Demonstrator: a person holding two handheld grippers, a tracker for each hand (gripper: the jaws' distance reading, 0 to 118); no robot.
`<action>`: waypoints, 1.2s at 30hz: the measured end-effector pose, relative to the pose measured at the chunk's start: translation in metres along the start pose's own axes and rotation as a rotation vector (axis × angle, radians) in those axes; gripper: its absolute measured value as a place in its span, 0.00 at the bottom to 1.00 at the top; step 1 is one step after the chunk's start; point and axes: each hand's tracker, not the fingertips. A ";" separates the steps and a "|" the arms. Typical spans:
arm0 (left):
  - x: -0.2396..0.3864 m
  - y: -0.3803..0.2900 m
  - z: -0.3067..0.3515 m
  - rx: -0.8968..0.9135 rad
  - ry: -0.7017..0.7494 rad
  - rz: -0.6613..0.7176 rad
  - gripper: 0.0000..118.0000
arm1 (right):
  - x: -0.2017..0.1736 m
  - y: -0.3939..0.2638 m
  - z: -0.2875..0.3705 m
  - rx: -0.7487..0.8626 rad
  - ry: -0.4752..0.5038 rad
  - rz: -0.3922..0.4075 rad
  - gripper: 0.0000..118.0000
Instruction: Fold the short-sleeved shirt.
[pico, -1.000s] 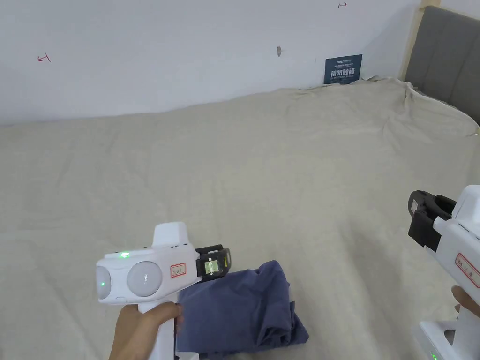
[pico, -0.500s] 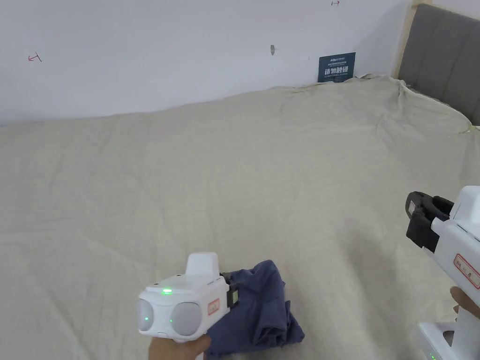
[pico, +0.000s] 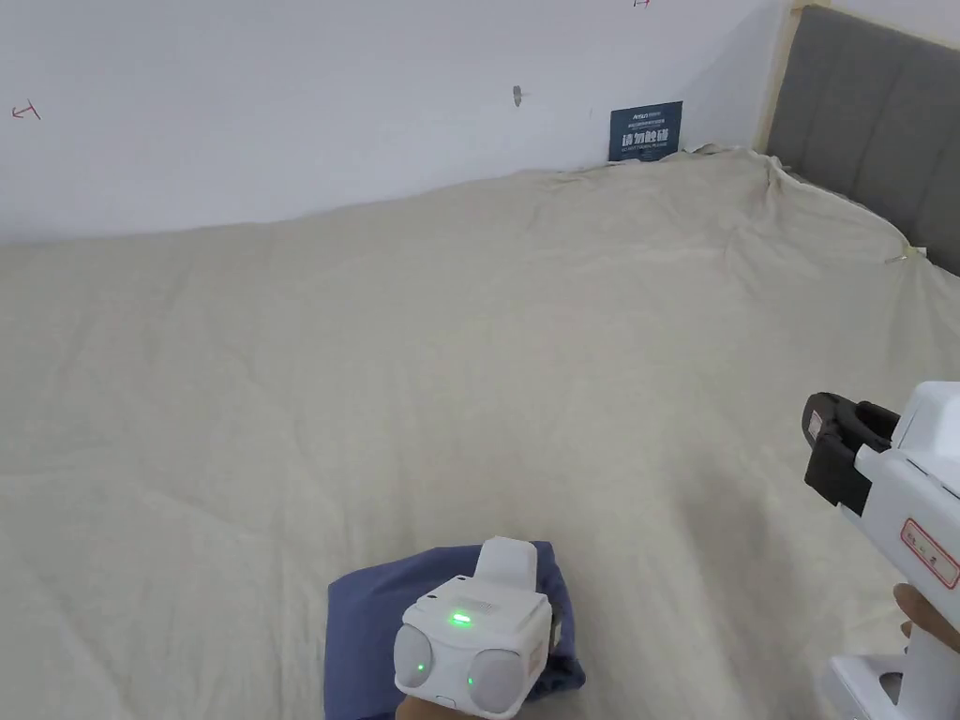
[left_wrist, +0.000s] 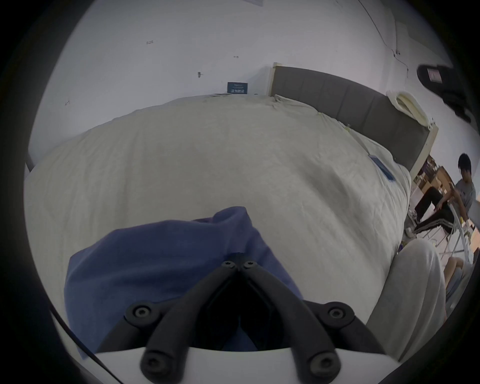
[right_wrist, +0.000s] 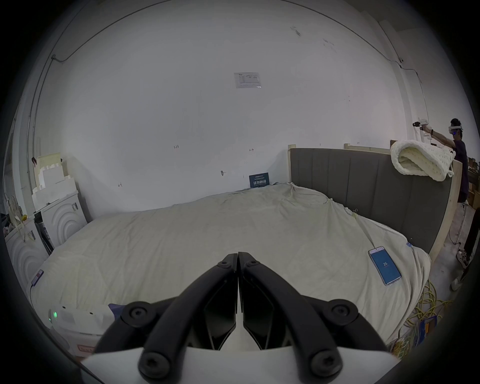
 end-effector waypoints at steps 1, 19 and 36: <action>0.004 -0.001 -0.004 -0.009 0.006 -0.014 0.00 | 0.001 -0.001 0.000 -0.002 -0.002 -0.001 0.00; -0.008 0.035 0.060 0.217 0.021 -0.050 0.00 | -0.013 0.008 0.008 0.030 0.006 0.012 0.00; -0.119 0.074 0.173 0.577 0.268 0.072 0.00 | -0.063 0.019 0.010 0.131 0.065 0.086 0.00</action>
